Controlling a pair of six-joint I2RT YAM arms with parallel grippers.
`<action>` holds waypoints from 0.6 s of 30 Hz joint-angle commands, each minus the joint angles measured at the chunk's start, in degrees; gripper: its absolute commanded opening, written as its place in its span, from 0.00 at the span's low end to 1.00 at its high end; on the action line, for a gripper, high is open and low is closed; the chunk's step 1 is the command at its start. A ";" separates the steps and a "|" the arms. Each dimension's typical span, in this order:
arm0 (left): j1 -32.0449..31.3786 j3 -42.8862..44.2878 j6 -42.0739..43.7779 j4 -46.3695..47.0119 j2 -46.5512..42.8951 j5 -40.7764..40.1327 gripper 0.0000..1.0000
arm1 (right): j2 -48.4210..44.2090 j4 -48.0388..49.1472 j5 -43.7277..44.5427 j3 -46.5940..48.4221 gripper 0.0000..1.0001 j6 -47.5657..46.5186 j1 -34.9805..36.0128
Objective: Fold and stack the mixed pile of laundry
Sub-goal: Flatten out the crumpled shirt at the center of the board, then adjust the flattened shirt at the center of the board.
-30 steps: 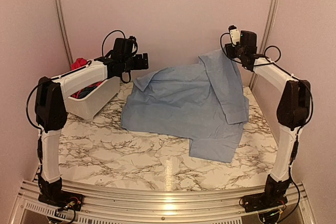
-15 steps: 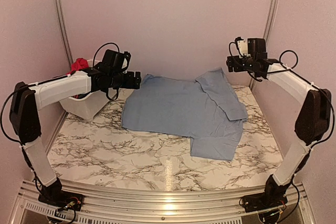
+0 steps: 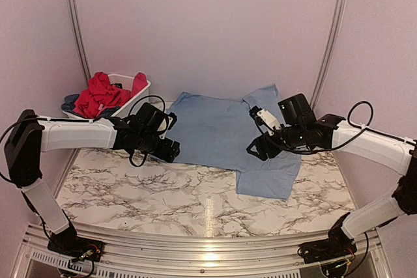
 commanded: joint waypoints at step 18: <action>3.43 6.03 -2.21 -3.93 9.31 -1.37 0.80 | 16.33 -7.01 7.17 -5.85 0.64 3.84 12.78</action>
